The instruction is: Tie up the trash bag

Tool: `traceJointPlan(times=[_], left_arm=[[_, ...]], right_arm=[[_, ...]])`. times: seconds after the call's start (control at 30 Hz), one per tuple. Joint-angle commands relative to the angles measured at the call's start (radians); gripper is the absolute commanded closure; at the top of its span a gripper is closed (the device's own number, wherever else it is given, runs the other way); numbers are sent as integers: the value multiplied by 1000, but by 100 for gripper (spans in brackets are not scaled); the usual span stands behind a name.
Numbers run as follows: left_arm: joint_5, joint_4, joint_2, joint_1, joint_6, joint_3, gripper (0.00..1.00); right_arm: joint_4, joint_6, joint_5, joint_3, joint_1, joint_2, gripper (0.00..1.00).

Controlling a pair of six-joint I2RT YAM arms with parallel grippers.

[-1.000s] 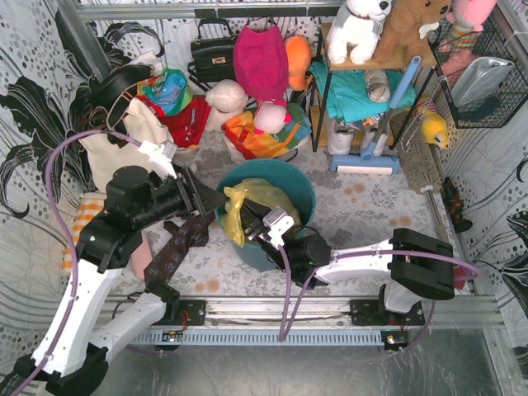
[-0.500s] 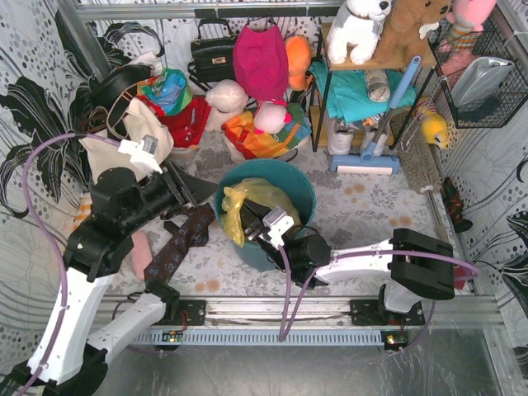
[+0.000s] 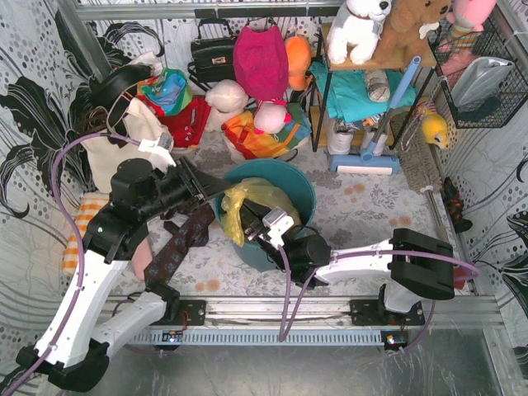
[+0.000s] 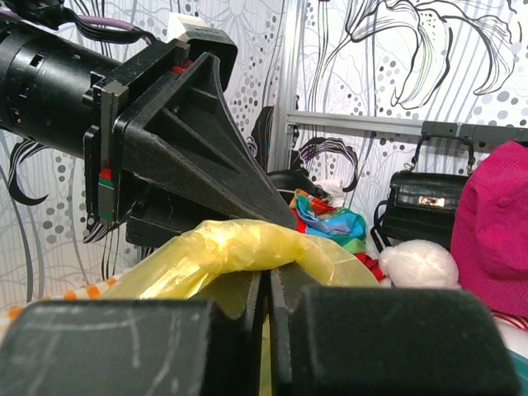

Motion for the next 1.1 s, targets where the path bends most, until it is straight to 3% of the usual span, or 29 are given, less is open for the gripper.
traceJointPlan(times=[0.0, 0.47, 0.73, 1.07], left_arm=[[22, 4, 8, 0, 31, 54, 66], [61, -81, 55, 0, 129, 130, 62], [53, -112, 64, 0, 155, 127, 54], [81, -100, 72, 0, 169, 148, 80]], right_arm=[[101, -13, -8, 20, 3, 5, 97], [82, -31, 20, 36, 3, 18, 97], [84, -30, 20, 39, 4, 22, 97], [68, -31, 25, 45, 3, 29, 96]])
